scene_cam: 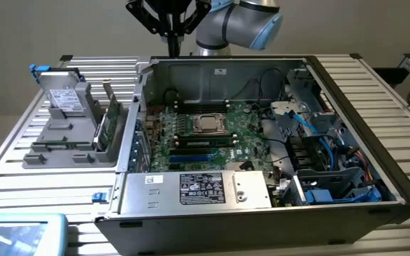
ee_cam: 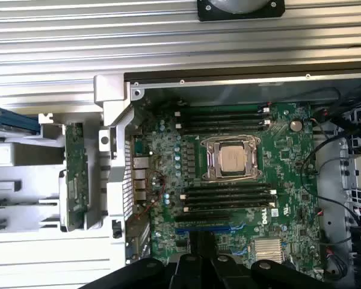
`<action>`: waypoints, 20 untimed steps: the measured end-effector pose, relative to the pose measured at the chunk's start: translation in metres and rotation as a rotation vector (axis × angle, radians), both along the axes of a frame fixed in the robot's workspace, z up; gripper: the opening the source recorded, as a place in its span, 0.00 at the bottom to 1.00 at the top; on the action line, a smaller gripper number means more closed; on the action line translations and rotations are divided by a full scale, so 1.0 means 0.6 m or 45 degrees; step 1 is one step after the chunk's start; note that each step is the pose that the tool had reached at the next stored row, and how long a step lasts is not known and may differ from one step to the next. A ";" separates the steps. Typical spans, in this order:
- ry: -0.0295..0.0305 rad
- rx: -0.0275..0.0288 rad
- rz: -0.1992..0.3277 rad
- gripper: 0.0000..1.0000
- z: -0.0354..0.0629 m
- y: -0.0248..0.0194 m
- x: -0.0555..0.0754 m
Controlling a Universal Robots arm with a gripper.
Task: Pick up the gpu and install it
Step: 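Reach for the gpu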
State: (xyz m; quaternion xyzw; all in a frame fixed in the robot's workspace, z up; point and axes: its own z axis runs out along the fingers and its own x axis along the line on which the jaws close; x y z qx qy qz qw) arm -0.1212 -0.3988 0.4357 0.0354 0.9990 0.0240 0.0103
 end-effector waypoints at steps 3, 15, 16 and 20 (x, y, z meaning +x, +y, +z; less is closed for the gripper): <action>0.0000 0.0000 0.000 0.12 0.000 0.0000 0.000; -0.0003 0.0004 0.000 0.12 0.000 -0.0002 -0.001; 0.0000 0.0002 0.000 0.12 0.000 -0.0002 -0.002; 0.0000 0.0001 0.000 0.12 0.000 -0.0001 -0.022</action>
